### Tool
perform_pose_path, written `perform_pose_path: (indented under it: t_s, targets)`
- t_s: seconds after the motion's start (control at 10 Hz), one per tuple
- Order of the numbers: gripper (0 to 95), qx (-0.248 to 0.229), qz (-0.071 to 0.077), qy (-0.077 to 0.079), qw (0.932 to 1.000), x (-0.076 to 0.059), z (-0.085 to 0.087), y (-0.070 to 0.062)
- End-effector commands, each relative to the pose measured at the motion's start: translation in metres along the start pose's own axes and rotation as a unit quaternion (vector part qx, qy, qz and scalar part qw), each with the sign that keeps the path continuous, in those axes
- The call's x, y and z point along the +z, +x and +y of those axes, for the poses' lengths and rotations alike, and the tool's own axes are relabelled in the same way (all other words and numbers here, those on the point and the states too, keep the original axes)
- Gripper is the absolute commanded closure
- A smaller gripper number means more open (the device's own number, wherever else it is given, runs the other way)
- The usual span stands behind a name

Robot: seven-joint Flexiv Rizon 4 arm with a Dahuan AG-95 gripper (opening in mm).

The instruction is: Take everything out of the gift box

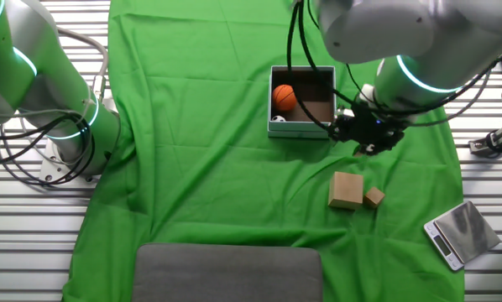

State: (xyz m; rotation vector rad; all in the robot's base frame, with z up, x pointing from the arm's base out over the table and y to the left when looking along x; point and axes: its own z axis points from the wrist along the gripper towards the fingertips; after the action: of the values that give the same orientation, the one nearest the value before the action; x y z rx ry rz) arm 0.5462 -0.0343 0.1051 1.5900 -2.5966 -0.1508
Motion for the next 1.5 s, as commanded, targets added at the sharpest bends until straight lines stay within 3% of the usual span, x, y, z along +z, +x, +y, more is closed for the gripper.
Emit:
perform_pose_path:
  t_s: [0.1,0.3,0.6,1.5]
  targets:
    - [57.0,0.035,0.001,-0.002,0.9994,-0.004,0.031,-0.023]
    - [57.0,0.055,0.006,0.001,0.9984,-0.006,0.060,-0.042]
    - [57.0,0.071,0.005,0.003,0.9975,0.011,0.086,-0.047]
    - [57.0,0.035,0.003,0.004,0.9994,0.024,0.096,-0.038]
